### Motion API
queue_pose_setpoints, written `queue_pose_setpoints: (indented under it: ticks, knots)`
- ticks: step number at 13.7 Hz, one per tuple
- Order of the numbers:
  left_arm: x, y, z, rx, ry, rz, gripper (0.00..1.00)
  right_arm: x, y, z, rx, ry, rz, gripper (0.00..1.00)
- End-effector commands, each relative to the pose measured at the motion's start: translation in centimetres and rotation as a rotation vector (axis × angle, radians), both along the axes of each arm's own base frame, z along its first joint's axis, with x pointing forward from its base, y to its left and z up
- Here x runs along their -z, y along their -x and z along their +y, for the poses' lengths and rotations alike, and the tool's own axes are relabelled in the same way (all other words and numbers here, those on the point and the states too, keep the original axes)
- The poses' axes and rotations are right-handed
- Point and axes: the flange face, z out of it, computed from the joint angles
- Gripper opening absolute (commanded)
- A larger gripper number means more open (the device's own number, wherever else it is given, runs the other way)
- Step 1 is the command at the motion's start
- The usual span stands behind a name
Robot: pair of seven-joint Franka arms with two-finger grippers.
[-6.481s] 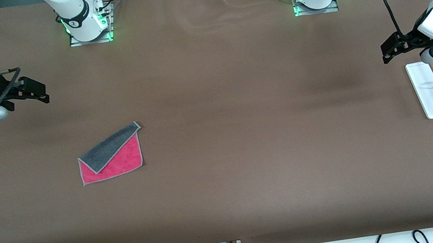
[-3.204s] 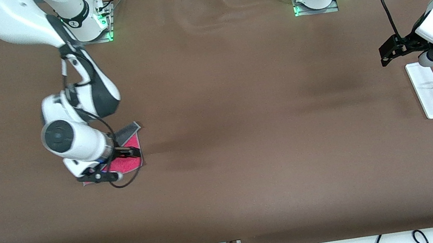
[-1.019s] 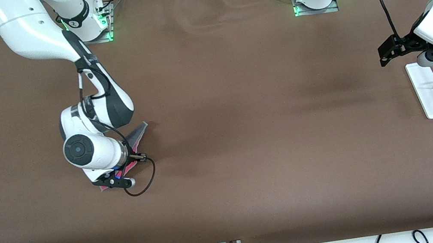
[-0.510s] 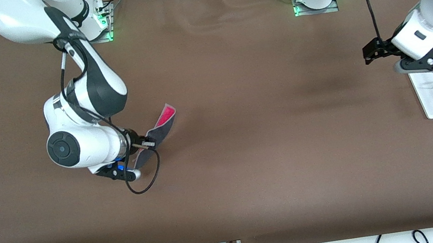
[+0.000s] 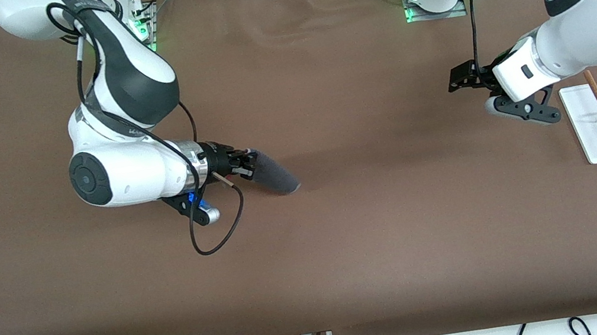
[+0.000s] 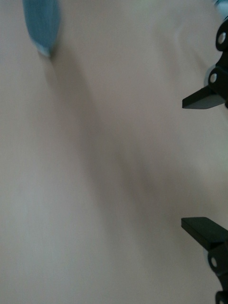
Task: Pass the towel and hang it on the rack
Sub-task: 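Carry the towel toward the middle while the left gripper approaches it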
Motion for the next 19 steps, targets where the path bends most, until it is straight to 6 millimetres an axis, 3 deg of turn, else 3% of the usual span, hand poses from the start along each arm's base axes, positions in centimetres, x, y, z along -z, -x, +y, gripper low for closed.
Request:
queue_pose_setpoints:
  ticks: [1,9,15,19]
  knots:
    - [0.8,-1.4,0.0,0.074,0.186,-0.022,1.0,-1.8,0.4,2.7,0.119,-0.072,0.049,0.0]
    - [10.1,-4.3,-4.2,0.408,0.778,-0.206,1.0,-6.4,2.4,9.4,0.408,-0.231,0.111,0.0]
    - [13.6,-5.5,-7.7,0.604,0.882,-0.472,1.0,-7.6,5.0,14.0,0.505,-0.279,0.107,0.0]
    - [16.3,-5.7,-9.5,0.692,0.952,-0.605,1.0,-7.6,5.8,15.1,0.508,-0.261,0.088,0.0]
